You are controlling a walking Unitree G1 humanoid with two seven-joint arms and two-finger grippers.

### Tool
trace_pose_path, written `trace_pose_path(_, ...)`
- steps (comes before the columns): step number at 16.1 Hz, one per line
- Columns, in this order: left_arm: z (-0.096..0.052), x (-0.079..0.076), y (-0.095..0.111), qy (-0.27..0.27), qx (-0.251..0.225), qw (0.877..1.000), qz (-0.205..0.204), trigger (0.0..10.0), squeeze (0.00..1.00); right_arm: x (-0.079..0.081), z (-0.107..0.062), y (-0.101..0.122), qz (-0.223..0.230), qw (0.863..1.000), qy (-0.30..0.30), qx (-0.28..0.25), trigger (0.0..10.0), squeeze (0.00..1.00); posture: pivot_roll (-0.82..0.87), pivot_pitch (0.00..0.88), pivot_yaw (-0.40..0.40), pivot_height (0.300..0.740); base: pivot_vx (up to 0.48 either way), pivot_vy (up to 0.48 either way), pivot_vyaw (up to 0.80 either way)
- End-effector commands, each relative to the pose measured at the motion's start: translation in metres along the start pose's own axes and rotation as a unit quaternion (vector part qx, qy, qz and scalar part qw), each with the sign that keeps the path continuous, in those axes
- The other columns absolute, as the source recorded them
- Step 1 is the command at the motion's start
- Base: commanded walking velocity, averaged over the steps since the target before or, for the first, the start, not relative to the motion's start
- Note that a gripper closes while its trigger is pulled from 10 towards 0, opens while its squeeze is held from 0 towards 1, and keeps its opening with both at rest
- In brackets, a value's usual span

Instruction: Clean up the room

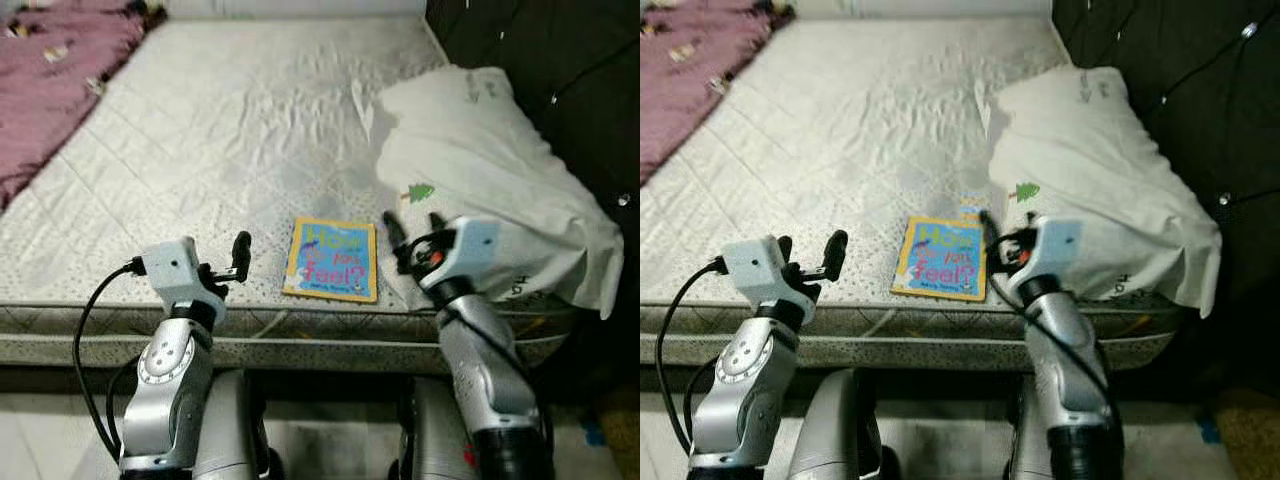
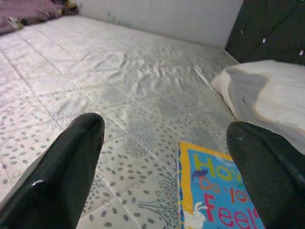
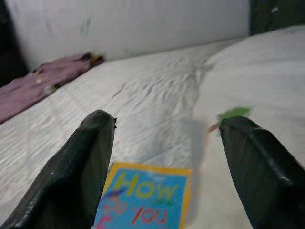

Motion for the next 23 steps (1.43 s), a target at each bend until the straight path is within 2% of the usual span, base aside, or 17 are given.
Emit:
trace_pose_path(1, -0.003, 0.004, -0.005, 0.01, 0.001, 1.0, 0.01, 10.0, 0.0, -0.002, 0.004, 0.003, -0.002, 1.0, -0.011, -0.007, 10.0, 0.0, 0.02, 0.04, 0.06, 0.581, 0.0, 0.0, 0.0)
trace_pose_path(3, -0.004, 0.007, -0.007, 0.014, 0.0, 1.0, 0.013, 10.0, 0.0, -0.008, 0.006, 0.003, -0.014, 1.0, -0.023, -0.009, 10.0, 0.0, 0.02, 0.033, 0.057, 0.604, 0.0, 0.0, 0.0)
trace_pose_path(5, -0.002, 0.01, -0.008, 0.016, 0.0, 1.0, 0.004, 10.0, 0.0, -0.019, 0.007, 0.0, -0.06, 0.997, -0.042, -0.007, 10.0, 0.0, 0.02, 0.028, 0.053, 0.637, 0.0, 0.0, 0.0)
trace_pose_path(11, 0.017, 0.011, -0.006, 0.002, 0.006, 1.0, 0.009, 10.0, 0.0, -0.026, 0.015, 0.0, -0.053, 0.997, -0.055, -0.012, 10.0, 0.0, 0.02, 0.0, 0.059, 0.693, 0.0, 0.0, 0.0)
trace_pose_path(13, 0.023, 0.02, -0.003, 0.006, 0.015, 0.999, 0.043, 10.0, 0.0, -0.029, 0.015, 0.0, -0.064, 0.996, -0.063, -0.015, 10.0, 0.0, 0.02, 0.0, 0.061, 0.717, 0.0, 0.0, 0.0)
trace_pose_path(14, 0.022, 0.025, -0.003, 0.012, 0.016, 0.998, 0.054, 10.0, 0.0, -0.032, 0.013, -0.002, -0.079, 0.995, -0.066, -0.012, 10.0, 0.0, 0.01, 0.0, 0.062, 0.726, 0.0, 0.0, 0.0)
trace_pose_path(15, 0.018, 0.034, -0.005, 0.016, 0.025, 0.998, 0.064, 10.0, 0.0, -0.041, 0.007, -0.008, -0.124, 0.99, -0.07, -0.005, 10.0, 0.0, 0.01, 0.0, 0.06, 0.74, 0.0, 0.0, 0.0)
trace_pose_path(16, 0.013, 0.038, -0.008, 0.007, 0.033, 0.997, 0.073, 10.0, 0.0, -0.05, 0.002, -0.012, -0.132, 0.988, -0.077, 0.003, 10.0, 0.0, 0.01, 0.0, 0.051, 0.74, 0.0, 0.0, 0.0)
trace_pose_path(18, 0.007, 0.035, -0.017, -0.026, 0.06, 0.992, 0.109, 10.0, 0.0, -0.068, -0.009, -0.019, -0.149, 0.984, -0.09, 0.021, 10.0, 0.0, 0.02, 0.0, 0.037, 0.74, 0.0, 0.0, 0.0)
trace_pose_path(20, 0.0, 0.03, -0.029, -0.058, 0.084, 0.985, 0.14, 10.0, 0.0, -0.076, -0.015, -0.024, -0.161, 0.982, -0.089, 0.032, 10.0, 0.0, 0.02, 0.0, 0.033, 0.74, 0.0, 0.0, 0.0)
trace_pose_path(22, -0.001, 0.028, -0.031, -0.056, 0.079, 0.986, 0.134, 10.0, 0.0, -0.078, -0.019, -0.025, -0.161, 0.982, -0.096, 0.033, 10.0, 0.0, 0.0, 0.0, 0.052, 0.74, 0.0, 0.0, 0.0)
trace_pose_path(23, 0.0, 0.026, -0.032, -0.046, 0.075, 0.99, 0.11, 10.0, 0.0, -0.078, -0.021, -0.025, -0.16, 0.982, -0.099, 0.033, 10.0, 0.0, -0.01, 0.0, 0.049, 0.74, 0.0, 0.0, 0.0)
Point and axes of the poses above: a point about 5 cm out from each wrist's last joint towards the gripper, its own z axis pointing out of the wrist towards the gripper, its own y axis along the axis of the wrist's last joint, x = y × z, the point moved 4 cm from there along z, pointing out of the wrist towards the gripper, and after that the axes turned 15 degrees about -z, right-handed, at the moved point
